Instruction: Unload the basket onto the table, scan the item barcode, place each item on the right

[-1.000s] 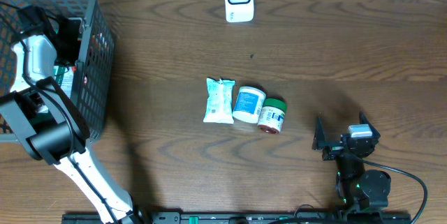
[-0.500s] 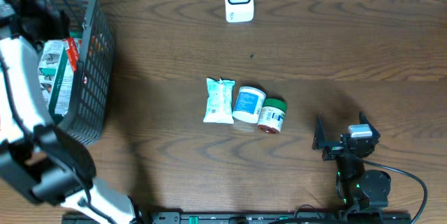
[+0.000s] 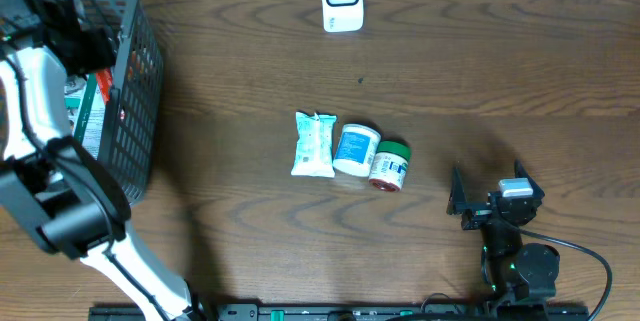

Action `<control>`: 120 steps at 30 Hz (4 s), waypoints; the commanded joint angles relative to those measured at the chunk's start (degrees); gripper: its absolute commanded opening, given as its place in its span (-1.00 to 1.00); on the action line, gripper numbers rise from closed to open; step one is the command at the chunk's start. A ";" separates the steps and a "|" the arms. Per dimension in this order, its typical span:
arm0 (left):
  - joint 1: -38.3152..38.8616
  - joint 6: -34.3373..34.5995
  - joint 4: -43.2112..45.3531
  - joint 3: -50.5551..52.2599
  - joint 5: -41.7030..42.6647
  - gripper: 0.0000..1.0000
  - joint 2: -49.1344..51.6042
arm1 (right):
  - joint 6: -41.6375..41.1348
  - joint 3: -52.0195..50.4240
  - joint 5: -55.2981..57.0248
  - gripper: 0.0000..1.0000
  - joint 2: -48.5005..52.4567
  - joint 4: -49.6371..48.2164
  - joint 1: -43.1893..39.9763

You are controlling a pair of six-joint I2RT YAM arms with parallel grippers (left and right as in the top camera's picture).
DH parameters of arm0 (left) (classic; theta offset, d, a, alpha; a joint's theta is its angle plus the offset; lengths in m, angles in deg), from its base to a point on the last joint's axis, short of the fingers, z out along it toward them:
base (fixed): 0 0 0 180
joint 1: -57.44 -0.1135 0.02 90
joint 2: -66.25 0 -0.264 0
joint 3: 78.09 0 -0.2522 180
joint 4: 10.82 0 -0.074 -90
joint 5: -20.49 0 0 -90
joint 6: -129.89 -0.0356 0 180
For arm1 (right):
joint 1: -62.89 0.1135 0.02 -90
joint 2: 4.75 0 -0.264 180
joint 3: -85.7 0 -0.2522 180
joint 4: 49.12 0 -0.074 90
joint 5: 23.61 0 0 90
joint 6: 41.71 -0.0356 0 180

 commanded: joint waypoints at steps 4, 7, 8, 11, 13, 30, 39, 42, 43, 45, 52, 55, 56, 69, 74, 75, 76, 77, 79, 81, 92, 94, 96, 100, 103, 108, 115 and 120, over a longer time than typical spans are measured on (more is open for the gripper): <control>1.46 0.59 2.80 0.63 -0.33 0.69 5.05 | 0.48 -0.07 0.09 0.98 -0.09 0.20 0.50; 2.47 -0.04 3.89 0.63 -0.35 0.69 6.27 | 0.48 -0.07 0.11 0.99 -0.09 0.20 0.50; 2.82 -0.11 4.33 0.63 -0.37 0.69 6.54 | 0.48 -0.07 0.11 0.99 -0.09 0.20 0.50; 3.61 -0.24 5.03 0.63 -0.76 0.70 7.19 | 0.48 -0.07 0.09 0.98 -0.09 0.20 0.50; 3.98 -0.22 5.35 0.63 -2.45 0.69 7.67 | 0.48 -0.07 0.09 0.99 -0.09 0.20 0.50; 4.50 -0.22 6.91 0.50 -6.84 0.02 8.72 | 0.48 -0.07 0.11 0.99 -0.09 0.20 0.50; 4.50 -0.24 7.69 0.50 -6.84 -0.16 1.88 | 0.48 -0.07 0.11 0.99 -0.09 0.20 0.50; 4.50 -0.24 7.63 0.50 -6.86 -0.17 -0.22 | 0.48 -0.07 0.11 0.99 -0.09 0.20 0.50; 4.48 -0.22 7.50 0.50 -6.88 -0.17 -1.18 | 0.48 -0.07 0.11 0.99 -0.09 0.20 0.50; 4.48 -0.20 7.06 0.50 -8.61 -0.25 -2.62 | 0.48 -0.07 0.09 0.98 -0.09 0.20 0.50; 4.50 0.02 2.14 0.50 -23.28 -0.26 -11.54 | 0.48 -0.07 0.09 0.99 -0.09 0.20 0.50; 4.57 1.01 0.70 0.50 -25.05 -0.27 -17.25 | 0.48 -0.07 0.11 0.98 -0.09 0.20 0.50; 4.57 1.86 0.50 0.50 -25.05 -0.28 -19.15 | 0.48 -0.07 0.09 0.99 -0.09 0.20 0.50; 23.12 13.27 -20.44 0.52 -24.20 -0.31 -41.66 | 0.48 -0.07 0.09 0.99 -0.09 0.20 0.50; 36.28 14.88 -33.68 0.52 -27.30 -0.31 -38.82 | 0.48 -0.07 0.11 0.99 -0.09 0.20 0.50; 37.68 15.61 -35.47 0.52 -28.87 -0.31 -37.77 | 0.48 -0.07 0.11 0.99 -0.09 0.20 0.50; 38.62 16.15 -36.65 0.52 -29.38 -0.31 -36.89 | 0.48 -0.07 0.11 0.99 -0.09 0.20 0.50; 39.54 16.55 -37.81 0.52 -29.31 -0.31 -35.71 | 0.48 -0.07 0.11 0.98 -0.09 0.20 0.50; 40.44 16.48 -39.01 0.52 -29.68 -0.32 -34.01 | 0.48 -0.07 0.11 0.99 -0.09 0.20 0.50; 40.59 16.48 -39.34 0.52 -33.66 -0.29 -32.54 | 0.48 -0.07 0.11 0.98 -0.09 0.20 0.50; 27.52 16.37 -25.70 0.39 -39.39 0.60 -33.83 | 0.48 -0.07 0.09 0.98 -0.09 0.20 0.50; 23.69 16.26 -23.34 0.39 -39.39 0.62 -33.83 | 0.48 -0.07 0.09 0.99 -0.09 0.20 0.50; 19.82 16.28 -21.46 0.42 -39.34 0.63 -33.66 | 0.48 -0.07 0.09 0.99 -0.09 0.20 0.50; 12.26 16.28 -19.45 0.42 -38.62 0.63 -32.65 | 0.48 -0.07 0.11 0.99 -0.09 0.20 0.50; 7.45 16.26 -18.64 0.42 -33.88 0.62 -30.40 | 0.48 -0.07 0.11 0.99 -0.09 0.20 0.50; 2.40 16.26 -15.37 0.42 -31.61 0.62 -24.11 | 0.48 -0.07 0.11 0.98 -0.09 0.20 0.50; -1.11 16.24 -9.55 0.42 -31.58 0.62 -14.40 | 0.48 -0.07 0.11 0.99 -0.09 0.20 0.50; -2.05 10.84 -4.00 0.42 -28.20 0.62 -8.85 | 0.48 -0.07 0.11 0.99 -0.09 0.20 0.50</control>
